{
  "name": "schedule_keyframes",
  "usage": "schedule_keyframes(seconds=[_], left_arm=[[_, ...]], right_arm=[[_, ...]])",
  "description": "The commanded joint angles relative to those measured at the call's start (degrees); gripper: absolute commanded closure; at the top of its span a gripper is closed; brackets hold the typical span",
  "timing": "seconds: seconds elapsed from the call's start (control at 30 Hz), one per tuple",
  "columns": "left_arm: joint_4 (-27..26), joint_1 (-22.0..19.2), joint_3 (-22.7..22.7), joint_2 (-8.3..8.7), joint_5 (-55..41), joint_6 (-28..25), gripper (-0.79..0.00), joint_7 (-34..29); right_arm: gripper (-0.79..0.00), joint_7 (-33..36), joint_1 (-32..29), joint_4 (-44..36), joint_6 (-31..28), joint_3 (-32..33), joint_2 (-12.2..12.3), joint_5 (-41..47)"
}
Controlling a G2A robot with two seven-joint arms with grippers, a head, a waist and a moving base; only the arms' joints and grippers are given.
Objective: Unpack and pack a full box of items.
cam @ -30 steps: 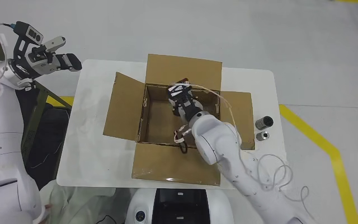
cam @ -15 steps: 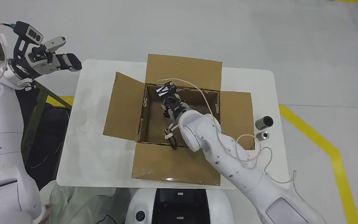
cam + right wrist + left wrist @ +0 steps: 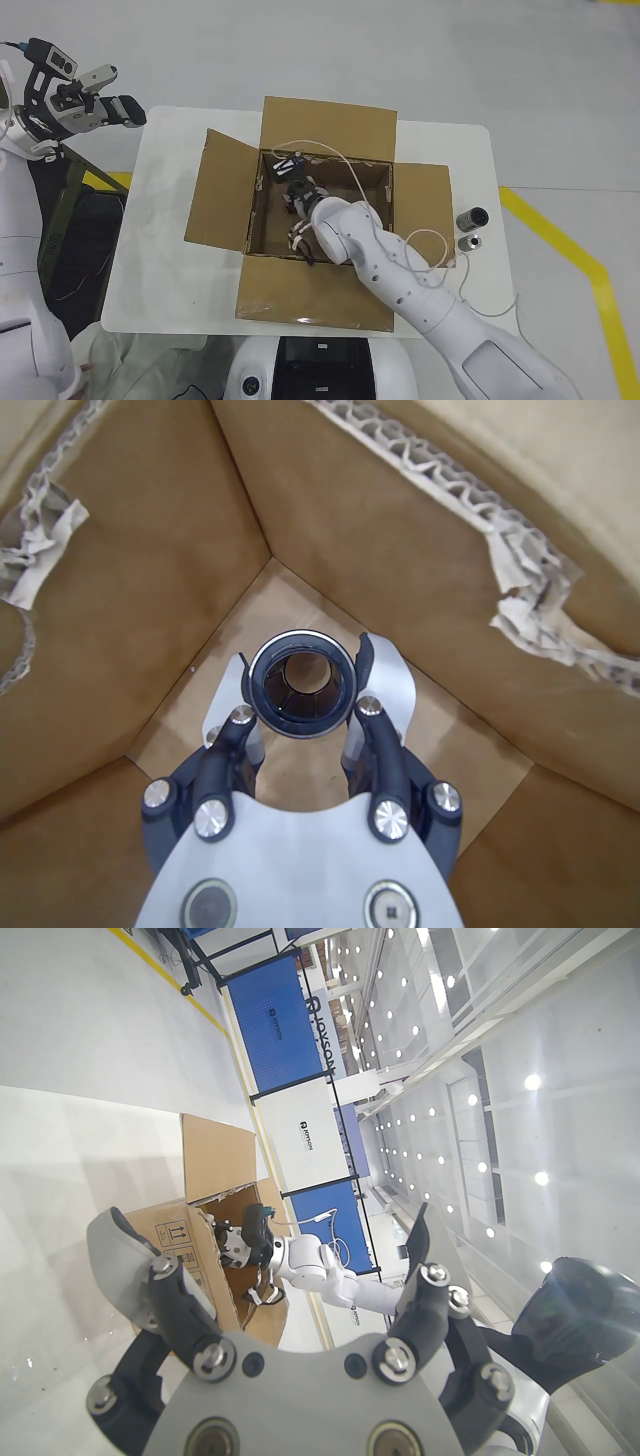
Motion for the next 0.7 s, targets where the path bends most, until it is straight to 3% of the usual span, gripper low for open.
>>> schedule_keyframes(seconds=[0.0,0.13,0.17,0.27,0.33,0.37,0.53,0.67], left_arm=[[0.0,0.0,0.0,0.00,0.0,0.0,-0.785,0.0],[0.0,0.0,0.0,0.00,0.0,0.0,-0.785,0.0],[0.0,0.0,0.0,0.00,0.0,0.0,-0.785,0.0],[0.0,0.0,0.0,0.00,0.0,0.0,-0.785,0.0],[0.0,0.0,0.0,0.00,0.0,0.0,-0.785,0.0],[0.0,0.0,0.0,0.00,0.0,0.0,-0.785,0.0],[0.0,0.0,0.0,0.00,0.0,0.0,-0.785,0.0],[0.0,0.0,0.0,0.00,0.0,0.0,-0.785,0.0]], right_arm=[[0.000,0.2,0.2,0.4,-0.3,-0.1,-0.2,-0.2],[0.000,1.3,0.7,1.1,-1.2,-0.3,-0.6,-0.5],[-0.043,1.5,0.8,1.2,-1.3,-0.4,-0.7,-0.6],[-0.280,1.5,0.6,1.3,-1.5,-0.4,-0.9,-0.9],[-0.545,1.4,0.3,1.3,-1.7,-0.2,-1.0,-1.0],[-0.582,1.4,0.2,1.3,-1.8,-0.2,-1.1,-1.1],[-0.600,1.7,0.1,1.3,-2.0,0.1,-1.4,-1.5],[-0.693,1.9,-0.5,-0.6,-1.9,0.4,-1.4,-2.6]])
